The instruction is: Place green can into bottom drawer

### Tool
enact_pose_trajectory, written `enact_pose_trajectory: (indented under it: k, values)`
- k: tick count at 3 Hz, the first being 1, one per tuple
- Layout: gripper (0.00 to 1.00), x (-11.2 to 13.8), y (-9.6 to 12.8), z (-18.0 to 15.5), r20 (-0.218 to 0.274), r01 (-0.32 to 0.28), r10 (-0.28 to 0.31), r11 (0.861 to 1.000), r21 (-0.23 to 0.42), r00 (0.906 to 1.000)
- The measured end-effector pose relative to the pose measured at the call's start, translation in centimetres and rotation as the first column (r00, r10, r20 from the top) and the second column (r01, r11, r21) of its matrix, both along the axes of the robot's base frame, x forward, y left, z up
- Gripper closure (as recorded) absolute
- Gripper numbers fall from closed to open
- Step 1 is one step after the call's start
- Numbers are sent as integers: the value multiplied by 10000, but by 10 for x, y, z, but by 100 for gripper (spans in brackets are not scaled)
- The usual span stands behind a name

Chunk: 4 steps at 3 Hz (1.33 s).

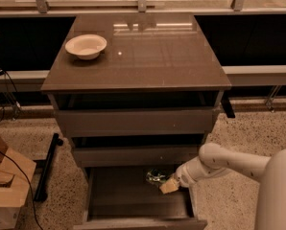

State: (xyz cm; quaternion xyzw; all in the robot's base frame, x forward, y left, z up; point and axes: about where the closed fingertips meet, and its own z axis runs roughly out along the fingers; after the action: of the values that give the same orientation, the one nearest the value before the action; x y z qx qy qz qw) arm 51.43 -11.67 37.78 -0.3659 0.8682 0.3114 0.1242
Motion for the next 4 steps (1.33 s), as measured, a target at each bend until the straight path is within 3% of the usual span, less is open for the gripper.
enact_pose_trajectory:
  k: [1, 2, 3, 4]
  values:
    - [100, -2, -2, -53, -531, 834, -820, 9962, 260, 9952]
    - [100, -1, -8, -98, -1092, 2060, -2005, 9776, 420, 9736]
    - [81, -3, -10, -141, -1691, 3164, -3084, 9484, 216, 9361]
    - [51, -12, -3, -179, -2297, 4003, -3918, 9163, -104, 8909]
